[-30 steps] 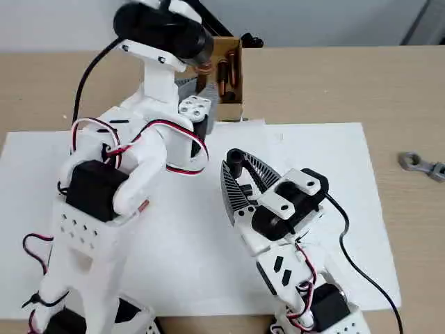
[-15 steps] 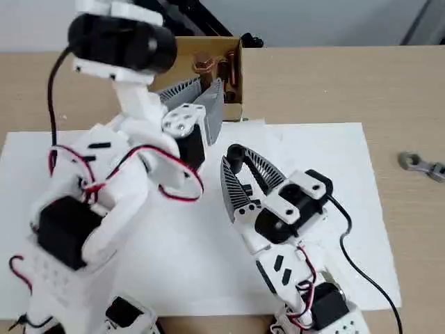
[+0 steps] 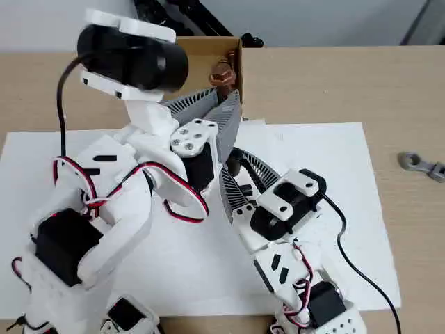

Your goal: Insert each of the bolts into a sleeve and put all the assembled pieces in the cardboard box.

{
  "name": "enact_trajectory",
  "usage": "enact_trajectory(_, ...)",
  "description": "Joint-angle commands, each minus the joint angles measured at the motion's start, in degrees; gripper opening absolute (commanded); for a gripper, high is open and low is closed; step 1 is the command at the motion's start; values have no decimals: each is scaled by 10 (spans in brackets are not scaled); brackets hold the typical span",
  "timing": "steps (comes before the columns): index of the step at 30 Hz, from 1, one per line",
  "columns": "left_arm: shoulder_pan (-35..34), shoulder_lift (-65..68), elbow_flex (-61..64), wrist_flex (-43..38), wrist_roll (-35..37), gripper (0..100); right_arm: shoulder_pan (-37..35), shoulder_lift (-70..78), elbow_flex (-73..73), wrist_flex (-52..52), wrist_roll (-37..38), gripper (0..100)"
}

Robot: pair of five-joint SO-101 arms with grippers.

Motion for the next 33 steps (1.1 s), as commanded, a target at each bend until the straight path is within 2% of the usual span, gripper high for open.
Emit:
enact_trajectory(1, 11, -12, -4, -1, -7, 6, -4, 1, -4, -15, 5, 4)
enact_trajectory(8, 12, -17, 63, -32, -8, 6, -4, 1, -6, -15, 6, 4)
enact_trajectory(26, 11, -12, 88, -33, -24, 6, -3, 0, -7, -15, 6, 4)
enact_trajectory(33, -4, -17, 140, -77, -24, 6, -3, -4, -7, -15, 6, 4)
